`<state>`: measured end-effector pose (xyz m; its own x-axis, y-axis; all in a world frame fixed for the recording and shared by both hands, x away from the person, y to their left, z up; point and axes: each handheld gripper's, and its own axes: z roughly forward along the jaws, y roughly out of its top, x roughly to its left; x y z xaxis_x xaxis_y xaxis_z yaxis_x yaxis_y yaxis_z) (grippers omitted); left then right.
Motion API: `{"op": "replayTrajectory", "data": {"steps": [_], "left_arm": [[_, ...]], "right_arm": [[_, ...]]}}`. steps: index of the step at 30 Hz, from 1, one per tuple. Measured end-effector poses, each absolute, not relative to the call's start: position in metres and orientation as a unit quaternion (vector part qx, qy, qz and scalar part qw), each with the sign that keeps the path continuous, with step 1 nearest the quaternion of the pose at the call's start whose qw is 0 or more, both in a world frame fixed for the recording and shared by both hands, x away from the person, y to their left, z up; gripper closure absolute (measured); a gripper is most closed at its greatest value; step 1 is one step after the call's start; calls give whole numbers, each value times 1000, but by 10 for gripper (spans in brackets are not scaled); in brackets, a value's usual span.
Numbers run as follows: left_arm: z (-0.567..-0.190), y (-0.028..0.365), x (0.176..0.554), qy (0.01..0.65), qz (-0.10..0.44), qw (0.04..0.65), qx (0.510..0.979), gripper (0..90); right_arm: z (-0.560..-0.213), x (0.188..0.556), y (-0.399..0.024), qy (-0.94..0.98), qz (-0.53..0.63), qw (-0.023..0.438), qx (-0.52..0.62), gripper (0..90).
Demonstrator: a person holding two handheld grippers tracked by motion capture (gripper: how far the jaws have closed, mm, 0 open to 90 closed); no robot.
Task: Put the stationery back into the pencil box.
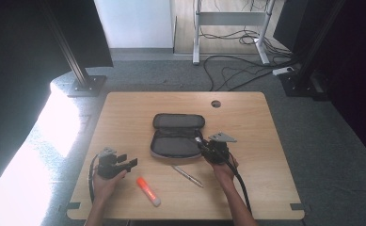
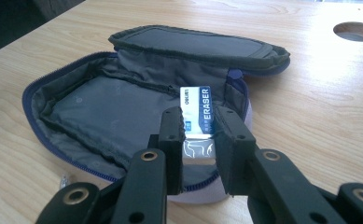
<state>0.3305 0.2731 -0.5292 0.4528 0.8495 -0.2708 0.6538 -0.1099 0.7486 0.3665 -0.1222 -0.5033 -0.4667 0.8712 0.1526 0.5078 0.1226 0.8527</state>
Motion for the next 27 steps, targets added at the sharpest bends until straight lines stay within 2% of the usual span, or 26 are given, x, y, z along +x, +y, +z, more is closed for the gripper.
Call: {"op": "replayTrajectory", "data": {"steps": [27], "left_arm": [[-531, 278, 331, 514, 110, 425, 737, 366]], "right_arm": [[-518, 389, -104, 740, 428, 201, 479, 728]]}}
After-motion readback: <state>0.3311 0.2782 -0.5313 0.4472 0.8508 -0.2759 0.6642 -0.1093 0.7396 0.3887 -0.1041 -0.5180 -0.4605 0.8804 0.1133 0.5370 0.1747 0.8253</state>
